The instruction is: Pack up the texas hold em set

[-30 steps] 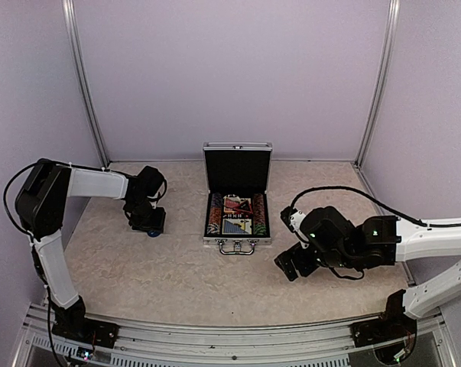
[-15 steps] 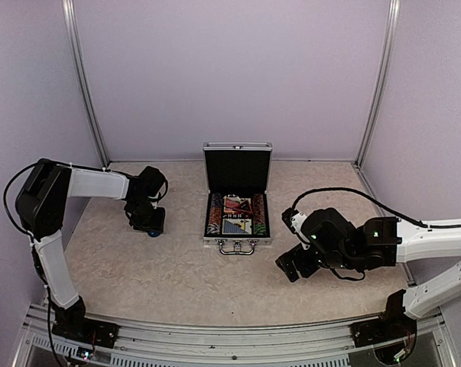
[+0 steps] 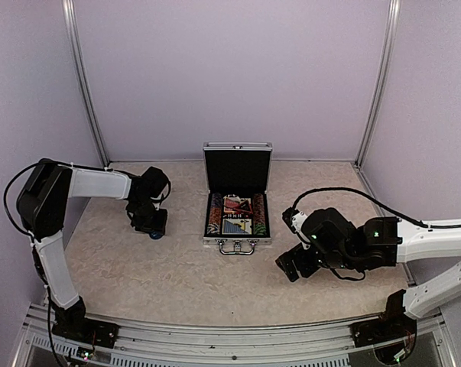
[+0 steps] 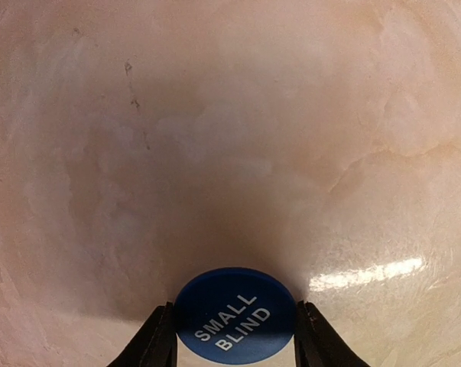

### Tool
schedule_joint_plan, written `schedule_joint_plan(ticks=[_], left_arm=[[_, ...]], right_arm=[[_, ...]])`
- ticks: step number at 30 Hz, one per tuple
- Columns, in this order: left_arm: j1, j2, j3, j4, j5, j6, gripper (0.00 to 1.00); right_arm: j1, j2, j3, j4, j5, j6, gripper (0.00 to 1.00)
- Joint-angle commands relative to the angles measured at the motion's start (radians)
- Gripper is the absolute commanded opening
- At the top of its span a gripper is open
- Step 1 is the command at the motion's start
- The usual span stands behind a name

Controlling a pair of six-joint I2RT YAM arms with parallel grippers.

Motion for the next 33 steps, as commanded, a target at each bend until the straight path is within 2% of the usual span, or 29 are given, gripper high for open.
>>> schedule_joint_plan(ticks=[1, 17, 20, 23, 24, 25, 26, 29, 33], left_arm=[[-0.013, -0.002, 0.037, -0.026, 0.012, -0.004, 0.45], [-0.039, -0.019, 0.121, -0.068, 0.027, -0.007, 0.44], [-0.009, -0.036, 0.112, -0.071, 0.022, -0.006, 0.55], [0.043, -0.069, 0.103, -0.078, 0.012, -0.002, 0.61], [0.052, -0.087, 0.111, -0.091, -0.034, -0.003, 0.70], [0.055, -0.103, 0.121, -0.105, -0.100, -0.005, 0.93], [0.054, -0.119, 0.129, -0.116, -0.180, -0.010, 0.98], [0.054, -0.196, 0.137, -0.112, -0.274, -0.012, 0.99], [0.072, -0.261, 0.147, -0.127, -0.188, 0.059, 0.99]], right_arm=[[-0.007, -0.021, -0.010, 0.007, 0.013, 0.011, 1.00], [-0.008, -0.022, -0.011, 0.005, 0.013, 0.013, 1.00], [-0.007, -0.022, -0.013, 0.005, 0.013, 0.013, 1.00], [-0.007, -0.022, -0.007, 0.004, 0.019, 0.008, 1.00], [-0.008, -0.021, -0.004, 0.006, 0.023, 0.006, 1.00], [-0.008, -0.021, -0.002, 0.007, 0.027, 0.002, 1.00], [-0.008, -0.023, 0.001, 0.011, 0.030, -0.001, 1.00], [-0.007, -0.027, 0.002, 0.029, 0.029, -0.009, 1.00], [-0.008, -0.035, -0.004, 0.040, 0.022, -0.016, 1.00]])
